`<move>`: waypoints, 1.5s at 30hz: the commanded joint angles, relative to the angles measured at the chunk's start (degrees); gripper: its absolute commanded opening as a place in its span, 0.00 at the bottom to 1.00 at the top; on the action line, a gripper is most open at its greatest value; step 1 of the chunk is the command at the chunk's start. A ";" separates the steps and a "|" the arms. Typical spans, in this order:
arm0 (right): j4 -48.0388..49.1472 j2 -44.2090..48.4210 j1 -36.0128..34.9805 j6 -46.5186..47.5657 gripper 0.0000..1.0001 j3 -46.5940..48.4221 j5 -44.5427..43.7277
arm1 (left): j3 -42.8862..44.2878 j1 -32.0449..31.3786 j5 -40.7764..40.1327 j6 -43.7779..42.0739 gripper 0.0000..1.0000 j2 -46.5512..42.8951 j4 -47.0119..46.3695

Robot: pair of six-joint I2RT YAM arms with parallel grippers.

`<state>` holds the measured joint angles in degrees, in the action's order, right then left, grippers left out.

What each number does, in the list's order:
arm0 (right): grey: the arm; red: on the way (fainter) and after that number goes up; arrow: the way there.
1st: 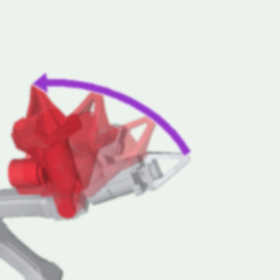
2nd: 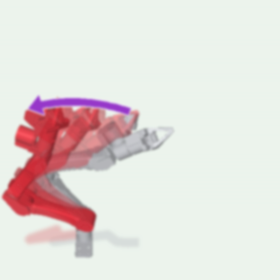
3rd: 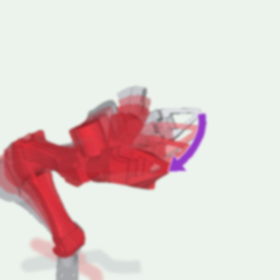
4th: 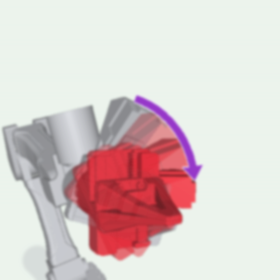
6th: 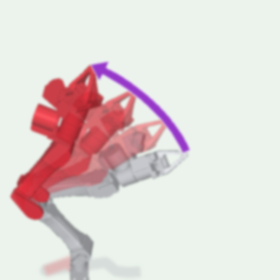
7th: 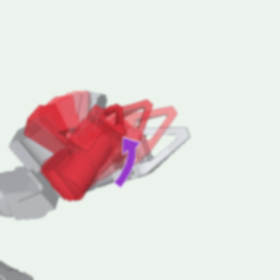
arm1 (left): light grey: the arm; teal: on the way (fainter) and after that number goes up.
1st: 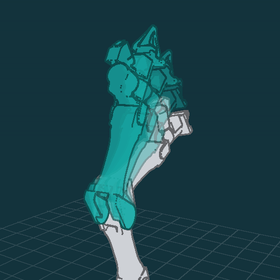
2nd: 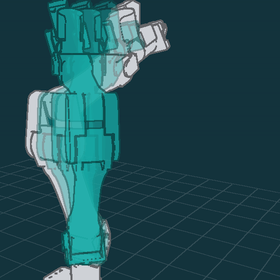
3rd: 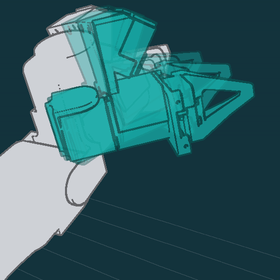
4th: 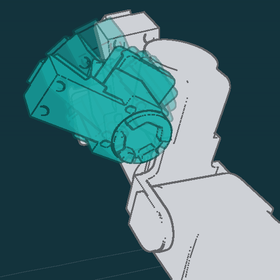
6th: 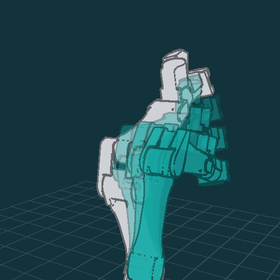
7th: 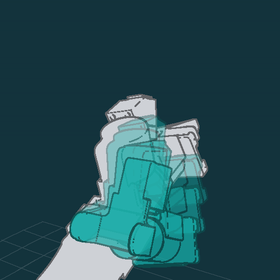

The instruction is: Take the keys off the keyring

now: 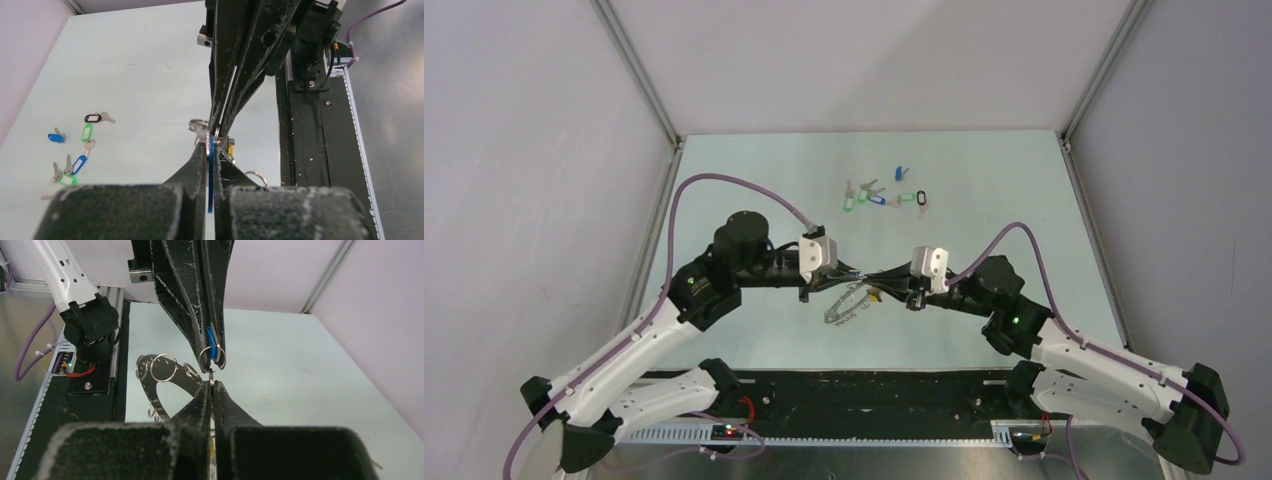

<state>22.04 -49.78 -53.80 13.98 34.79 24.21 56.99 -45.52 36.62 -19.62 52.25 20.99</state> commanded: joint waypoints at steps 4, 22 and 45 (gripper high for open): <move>-3.03 4.37 1.75 -1.16 0.00 2.09 3.20 | -0.93 -0.16 -1.53 -3.63 0.00 -3.55 -2.45; 2.62 0.26 2.17 -6.07 0.00 2.77 13.91 | -0.24 -0.17 2.24 -3.01 0.00 -1.49 -2.46; 1.10 -4.17 1.45 -7.22 0.00 6.22 15.96 | 4.32 0.06 4.67 9.56 0.00 3.75 -2.52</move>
<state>22.28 -52.51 -51.40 7.42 36.73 38.09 57.54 -45.06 39.55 -15.79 53.98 23.68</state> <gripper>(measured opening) 0.010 0.022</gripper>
